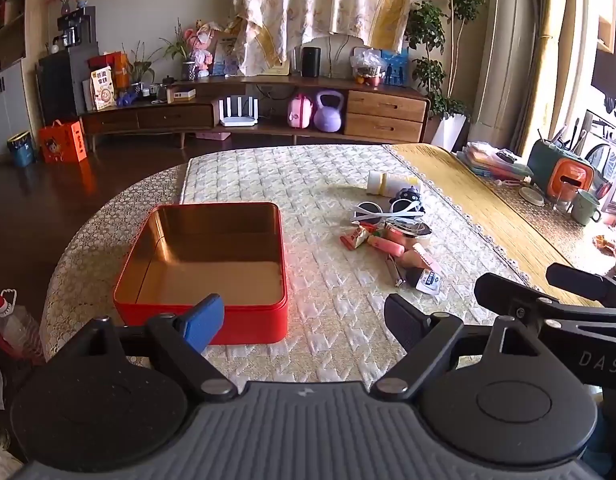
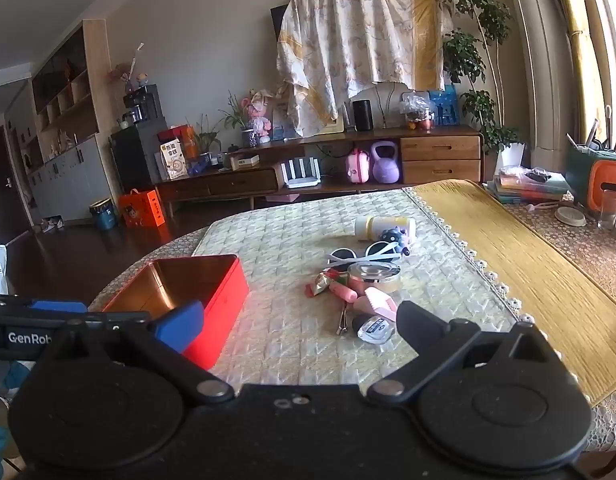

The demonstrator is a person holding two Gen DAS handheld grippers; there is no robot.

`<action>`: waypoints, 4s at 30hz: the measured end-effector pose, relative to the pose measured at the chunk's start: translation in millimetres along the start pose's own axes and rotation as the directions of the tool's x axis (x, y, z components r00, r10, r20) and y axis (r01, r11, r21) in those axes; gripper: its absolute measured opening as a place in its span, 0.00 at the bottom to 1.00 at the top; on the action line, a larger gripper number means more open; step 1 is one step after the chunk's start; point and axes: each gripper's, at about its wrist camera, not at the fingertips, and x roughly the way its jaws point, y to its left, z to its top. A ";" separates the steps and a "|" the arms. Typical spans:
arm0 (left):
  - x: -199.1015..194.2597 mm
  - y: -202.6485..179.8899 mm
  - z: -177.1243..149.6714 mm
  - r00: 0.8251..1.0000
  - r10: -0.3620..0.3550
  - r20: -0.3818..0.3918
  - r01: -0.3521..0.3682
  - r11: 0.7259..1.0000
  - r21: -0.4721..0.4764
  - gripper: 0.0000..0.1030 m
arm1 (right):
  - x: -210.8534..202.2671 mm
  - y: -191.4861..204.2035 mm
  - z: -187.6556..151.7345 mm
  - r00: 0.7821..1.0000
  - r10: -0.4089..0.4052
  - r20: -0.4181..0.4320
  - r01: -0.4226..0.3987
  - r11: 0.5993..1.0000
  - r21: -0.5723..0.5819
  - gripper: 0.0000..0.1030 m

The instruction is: Organize rigid objects

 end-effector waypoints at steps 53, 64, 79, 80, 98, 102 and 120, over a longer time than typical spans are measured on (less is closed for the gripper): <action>3.3 2.6 2.5 0.998 -0.055 -0.016 0.055 0.998 -0.012 0.85 | 3.3 2.1 1.0 0.999 0.046 -0.009 -0.046 0.999 -0.003 0.99; 31.9 2.5 -0.5 0.993 -0.086 -0.079 0.083 0.996 -0.040 0.85 | 23.7 -13.7 -2.8 0.996 0.066 -0.053 -0.065 0.998 0.024 0.99; 121.8 -23.9 47.2 0.998 -0.008 -0.070 0.010 0.999 0.033 0.85 | 105.7 -69.4 12.2 0.987 -0.005 -0.160 -0.009 0.996 -0.085 0.92; 130.2 -29.0 52.0 0.998 -0.006 -0.065 0.010 0.999 0.051 0.85 | 110.9 -71.5 10.1 0.984 0.003 -0.177 -0.018 0.996 -0.085 0.89; 274.9 -57.6 75.2 0.969 -0.013 -0.246 0.038 0.994 0.101 0.85 | 159.7 -84.5 -19.1 0.944 0.024 -0.330 -0.054 0.995 -0.082 0.67; 289.0 -58.7 75.1 0.966 -0.011 -0.257 0.040 0.994 0.105 0.83 | 166.5 -87.0 -19.2 0.941 0.028 -0.337 -0.057 0.995 -0.076 0.62; 308.9 -63.9 73.5 0.959 -0.068 -0.277 0.100 0.989 0.105 0.29 | 170.9 -76.1 -20.1 0.948 0.001 -0.319 -0.051 0.987 -0.150 0.42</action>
